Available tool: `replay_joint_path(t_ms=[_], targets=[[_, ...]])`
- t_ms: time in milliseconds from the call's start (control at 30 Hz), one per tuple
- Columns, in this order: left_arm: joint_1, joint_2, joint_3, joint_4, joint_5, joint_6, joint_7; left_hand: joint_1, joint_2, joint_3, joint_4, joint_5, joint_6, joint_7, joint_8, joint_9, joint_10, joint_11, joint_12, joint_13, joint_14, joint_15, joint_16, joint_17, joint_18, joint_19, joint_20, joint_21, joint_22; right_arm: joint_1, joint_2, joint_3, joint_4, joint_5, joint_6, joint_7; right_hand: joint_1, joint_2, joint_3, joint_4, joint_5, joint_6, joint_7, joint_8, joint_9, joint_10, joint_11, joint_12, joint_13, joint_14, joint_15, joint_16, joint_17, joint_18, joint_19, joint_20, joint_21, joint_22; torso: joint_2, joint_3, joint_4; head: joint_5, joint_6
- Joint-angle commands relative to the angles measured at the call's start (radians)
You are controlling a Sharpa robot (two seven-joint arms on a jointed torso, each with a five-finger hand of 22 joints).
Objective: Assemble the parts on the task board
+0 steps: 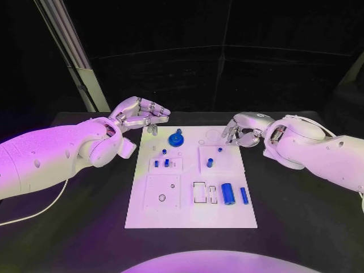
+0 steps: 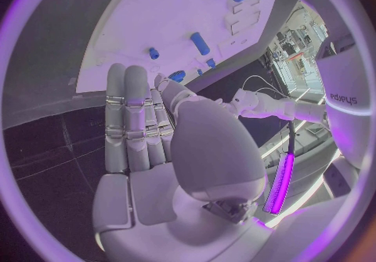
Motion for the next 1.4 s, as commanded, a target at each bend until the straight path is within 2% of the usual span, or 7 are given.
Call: replay_joint_path(t_ms=[33, 167, 500, 633, 933, 1200, 1400], targets=[[0.001, -0.004, 0.000, 0.017, 0.324, -0.009, 0.130, -0.010, 0.004, -0.001, 0.005, 0.000, 0.008, 0.001, 0.008, -0.002, 0.011, 0.000, 0.009, 0.002, -0.010, -0.001, -0.005, -0.003, 0.013, -0.008, 0.002, -0.007, -0.003, -0.002, 0.007, 0.000, 0.007, -0.159, 0.017, -0.047, -0.005, -0.014, 0.014, 0.000, -0.007, -0.003, 0.001, -0.008, -0.002, -0.021, 0.000, -0.012, -0.005, 0.027, -0.001, 0.023, 0.015, 0.002, -0.011, 0.003, 0.013, 0.009, -0.002, -0.0016, 0.0000, -0.005, 0.003], [0.000, -0.006, 0.000, 0.027, 0.356, 0.003, 0.137, -0.013, 0.004, -0.003, 0.006, 0.000, 0.010, 0.001, 0.011, -0.002, 0.012, 0.000, 0.014, 0.002, -0.012, -0.001, -0.007, -0.006, 0.013, -0.008, 0.002, -0.011, -0.006, -0.010, 0.018, 0.000, 0.008, -0.189, 0.031, -0.054, -0.013, -0.023, 0.037, -0.003, -0.011, -0.011, 0.002, -0.008, -0.003, -0.034, 0.004, -0.020, -0.006, 0.029, 0.002, 0.080, 0.058, 0.003, -0.019, 0.005, 0.036, 0.025, -0.001, -0.0002, -0.0001, -0.008, 0.005], [0.000, -0.011, -0.001, 0.037, 0.377, 0.015, 0.136, -0.011, 0.007, -0.003, 0.002, 0.002, 0.013, 0.000, 0.014, -0.002, 0.012, -0.001, 0.021, 0.001, -0.017, -0.002, -0.009, -0.012, 0.014, -0.010, 0.001, -0.018, -0.011, -0.026, 0.048, -0.001, -0.007, -0.225, 0.068, -0.064, -0.033, -0.038, 0.091, -0.010, -0.014, -0.026, 0.005, -0.008, -0.002, -0.062, 0.010, -0.023, -0.008, 0.035, 0.007, 0.235, 0.175, 0.004, -0.033, 0.012, 0.094, 0.066, -0.001, -0.0011, 0.0006, -0.013, 0.005], [-0.001, -0.012, -0.002, 0.040, 0.379, 0.021, 0.134, -0.011, 0.008, -0.002, 0.002, 0.003, 0.013, 0.000, 0.014, -0.002, 0.012, -0.002, 0.022, 0.001, -0.018, -0.002, -0.010, -0.013, 0.014, -0.010, 0.001, -0.019, -0.012, -0.030, 0.056, -0.001, -0.014, -0.231, 0.086, -0.070, -0.043, -0.043, 0.114, -0.013, -0.015, -0.028, 0.007, -0.007, -0.002, -0.069, 0.011, -0.022, -0.008, 0.044, 0.009, 0.357, 0.282, 0.005, -0.042, 0.014, 0.122, 0.085, -0.001, -0.0009, 0.0000, -0.015, 0.003], [-0.001, -0.014, -0.003, 0.041, 0.380, 0.023, 0.127, -0.014, 0.005, -0.005, 0.001, 0.004, 0.006, 0.005, 0.012, -0.004, 0.004, 0.002, 0.024, -0.001, -0.022, 0.000, -0.012, -0.017, 0.013, -0.011, 0.001, -0.025, -0.016, -0.040, 0.072, -0.002, -0.024, -0.239, 0.110, -0.075, -0.043, -0.038, 0.147, -0.022, -0.028, -0.026, 0.007, -0.007, -0.001, -0.072, 0.013, -0.021, -0.008, 0.035, 0.010, 0.392, 0.298, 0.003, -0.048, 0.016, 0.159, 0.120, -0.002, -0.0010, -0.0012, -0.007, -0.002], [-0.001, -0.016, -0.003, 0.042, 0.380, 0.023, 0.120, -0.017, 0.003, -0.007, -0.001, 0.004, -0.007, 0.011, 0.009, -0.007, -0.004, 0.007, 0.028, -0.003, -0.026, 0.003, -0.014, -0.023, 0.012, -0.012, 0.003, -0.032, -0.021, -0.045, 0.090, -0.002, -0.039, -0.244, 0.113, -0.072, -0.050, -0.027, 0.183, -0.023, -0.074, -0.024, 0.008, -0.007, 0.000, -0.072, 0.013, -0.019, -0.008, 0.031, 0.011, 0.436, 0.328, -0.002, -0.047, 0.019, 0.198, 0.166, -0.003, -0.0015, -0.0005, -0.006, -0.005], [-0.001, -0.018, -0.003, 0.041, 0.381, 0.022, 0.118, -0.017, 0.004, -0.007, -0.002, 0.004, -0.008, 0.012, 0.009, -0.007, -0.005, 0.007, 0.028, -0.003, -0.027, 0.003, -0.014, -0.023, 0.012, -0.013, 0.004, -0.033, -0.022, -0.048, 0.096, -0.002, -0.042, -0.245, 0.088, -0.063, -0.048, -0.023, 0.206, -0.030, -0.077, -0.018, 0.009, -0.005, 0.001, -0.067, 0.013, -0.017, -0.008, 0.031, 0.010, 0.460, 0.344, -0.005, -0.042, 0.020, 0.223, 0.195, -0.003, -0.0015, -0.0018, -0.006, -0.005]])
